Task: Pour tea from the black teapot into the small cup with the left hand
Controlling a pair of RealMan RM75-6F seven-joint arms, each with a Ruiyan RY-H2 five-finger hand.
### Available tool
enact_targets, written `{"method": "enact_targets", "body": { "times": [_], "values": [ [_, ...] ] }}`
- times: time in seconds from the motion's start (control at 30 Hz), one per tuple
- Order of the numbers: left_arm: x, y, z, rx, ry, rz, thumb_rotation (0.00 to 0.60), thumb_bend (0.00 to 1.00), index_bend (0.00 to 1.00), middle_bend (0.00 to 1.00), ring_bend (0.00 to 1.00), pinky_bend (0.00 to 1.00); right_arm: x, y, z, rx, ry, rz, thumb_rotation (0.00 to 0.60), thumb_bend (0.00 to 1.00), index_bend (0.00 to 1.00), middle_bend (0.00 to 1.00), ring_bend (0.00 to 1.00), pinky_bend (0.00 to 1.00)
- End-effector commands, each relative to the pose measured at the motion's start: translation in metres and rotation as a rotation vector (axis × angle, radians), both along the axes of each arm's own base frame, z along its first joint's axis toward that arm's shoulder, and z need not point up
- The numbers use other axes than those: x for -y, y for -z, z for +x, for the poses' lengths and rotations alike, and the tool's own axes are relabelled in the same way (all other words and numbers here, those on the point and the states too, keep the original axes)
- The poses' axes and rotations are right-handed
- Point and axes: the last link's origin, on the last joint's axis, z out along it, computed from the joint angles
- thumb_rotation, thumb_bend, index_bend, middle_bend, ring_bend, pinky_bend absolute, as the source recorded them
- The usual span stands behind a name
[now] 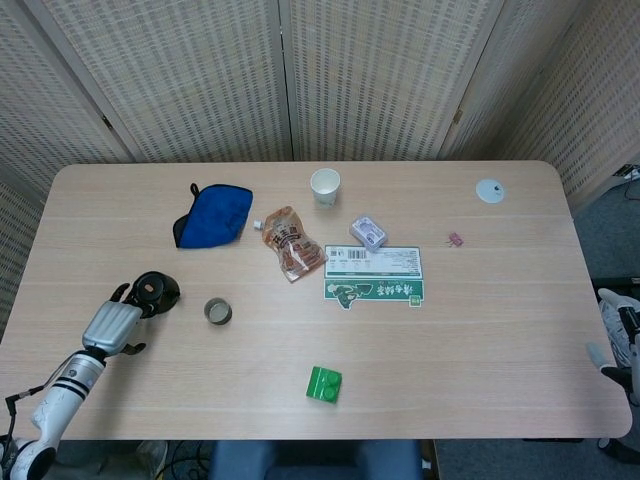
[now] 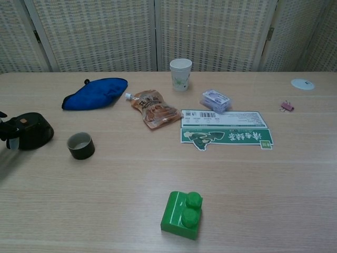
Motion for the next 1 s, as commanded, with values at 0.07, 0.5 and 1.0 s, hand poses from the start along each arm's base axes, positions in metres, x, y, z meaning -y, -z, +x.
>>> {"method": "enact_targets", "body": {
  "times": [0.07,0.5,1.0],
  "values": [
    [0.000,0.001,0.000,0.005,-0.005,-0.008,0.600,0.21,0.48,0.45,0.36,0.02,0.000,0.000,0.000,0.001,0.000,-0.002,0.600,0.19,0.26,0.32,0.24,0.18],
    [-0.007,0.002,0.005,0.044,-0.030,-0.031,0.600,0.22,0.69,0.70,0.55,0.00,0.001,-0.001,0.000,0.005,-0.002,-0.015,0.600,0.19,0.26,0.32,0.24,0.18],
    [-0.027,-0.003,0.021,0.224,-0.067,0.016,0.470,0.08,0.94,0.97,0.78,0.00,0.002,-0.003,-0.003,0.008,0.002,-0.029,0.600,0.19,0.26,0.32,0.24,0.18]
  ]
}}
